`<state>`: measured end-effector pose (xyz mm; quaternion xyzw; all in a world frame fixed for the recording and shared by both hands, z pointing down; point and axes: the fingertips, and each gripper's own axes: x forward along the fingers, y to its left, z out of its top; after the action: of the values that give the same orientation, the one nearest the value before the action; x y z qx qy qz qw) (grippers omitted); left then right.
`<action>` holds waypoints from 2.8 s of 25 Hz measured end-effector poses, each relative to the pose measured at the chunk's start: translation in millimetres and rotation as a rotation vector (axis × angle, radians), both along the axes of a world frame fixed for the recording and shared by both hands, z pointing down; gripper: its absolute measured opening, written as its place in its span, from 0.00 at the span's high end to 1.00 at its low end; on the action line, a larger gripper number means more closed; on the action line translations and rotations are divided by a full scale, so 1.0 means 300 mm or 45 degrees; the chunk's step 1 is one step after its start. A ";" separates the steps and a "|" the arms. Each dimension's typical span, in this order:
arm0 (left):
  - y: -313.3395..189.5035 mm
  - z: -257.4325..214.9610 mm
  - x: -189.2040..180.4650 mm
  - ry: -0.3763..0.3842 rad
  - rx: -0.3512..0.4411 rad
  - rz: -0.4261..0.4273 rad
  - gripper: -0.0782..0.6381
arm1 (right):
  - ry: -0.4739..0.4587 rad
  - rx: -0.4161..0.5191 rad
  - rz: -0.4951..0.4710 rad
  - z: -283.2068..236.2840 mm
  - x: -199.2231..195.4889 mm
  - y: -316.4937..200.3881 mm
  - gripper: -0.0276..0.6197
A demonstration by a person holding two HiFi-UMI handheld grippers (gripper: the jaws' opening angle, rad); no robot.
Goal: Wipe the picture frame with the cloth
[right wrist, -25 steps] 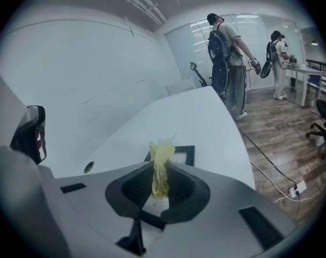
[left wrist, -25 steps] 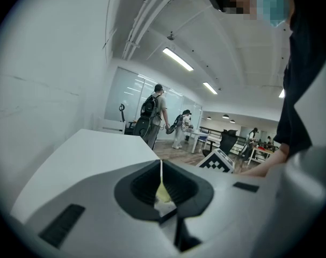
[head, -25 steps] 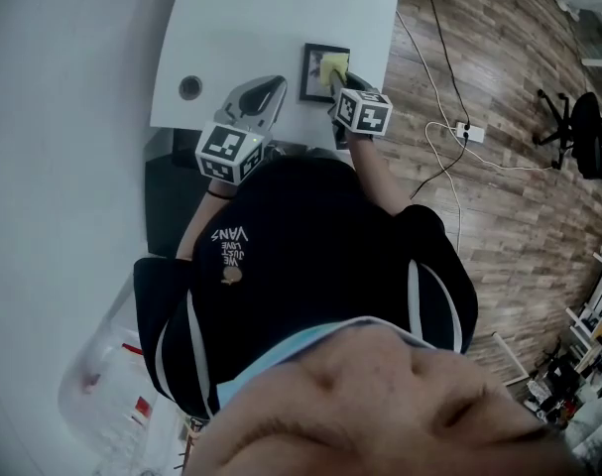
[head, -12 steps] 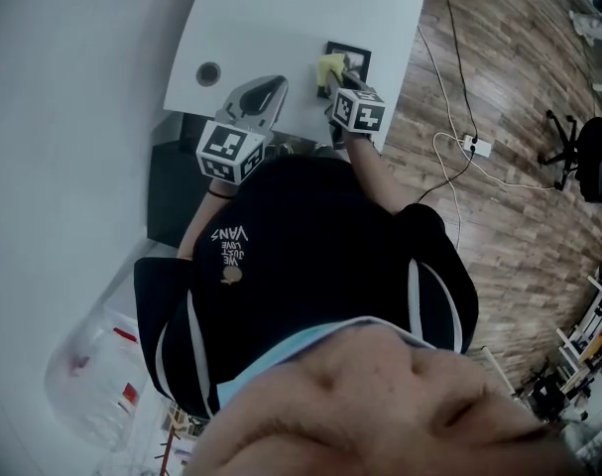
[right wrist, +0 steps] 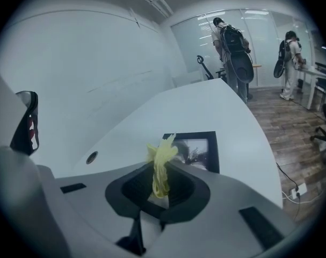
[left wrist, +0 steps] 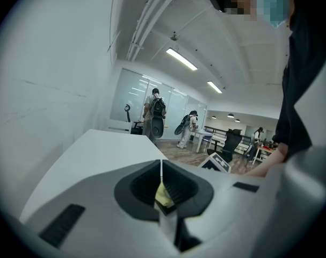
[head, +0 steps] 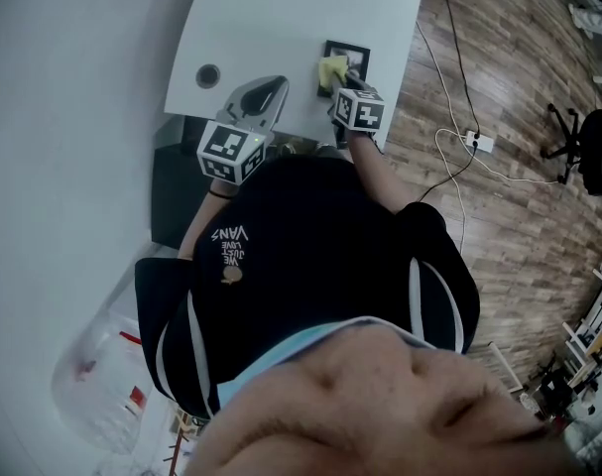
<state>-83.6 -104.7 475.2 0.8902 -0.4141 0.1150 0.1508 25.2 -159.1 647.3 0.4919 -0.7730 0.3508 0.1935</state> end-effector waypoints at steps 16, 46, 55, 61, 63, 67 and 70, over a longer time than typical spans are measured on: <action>-0.035 0.011 0.126 0.027 -0.009 0.123 0.87 | 0.054 0.013 0.128 0.001 0.184 0.007 0.89; -0.004 0.001 0.163 0.050 -0.002 0.155 0.87 | 0.027 0.043 0.190 -0.058 0.248 0.055 0.89; 0.021 -0.002 0.087 0.042 0.000 0.081 0.87 | -0.035 0.037 0.086 -0.067 0.101 0.052 0.89; 0.044 0.004 0.013 0.031 -0.010 0.026 0.87 | -0.074 0.026 0.008 -0.070 -0.023 0.067 0.89; 0.051 0.005 -0.007 0.028 -0.012 0.014 0.87 | -0.082 0.017 -0.016 -0.064 -0.059 0.077 0.89; 0.053 0.007 -0.032 0.022 -0.017 0.000 0.87 | -0.076 0.001 -0.037 -0.045 -0.092 0.084 0.89; 0.057 0.009 -0.047 0.024 -0.019 -0.004 0.87 | -0.056 -0.010 -0.038 -0.025 -0.096 0.092 0.89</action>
<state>-97.5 -87.8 478.0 0.8894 -0.4133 0.1096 0.1613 -3.4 -131.6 639.7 0.4719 -0.7828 0.3618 0.1837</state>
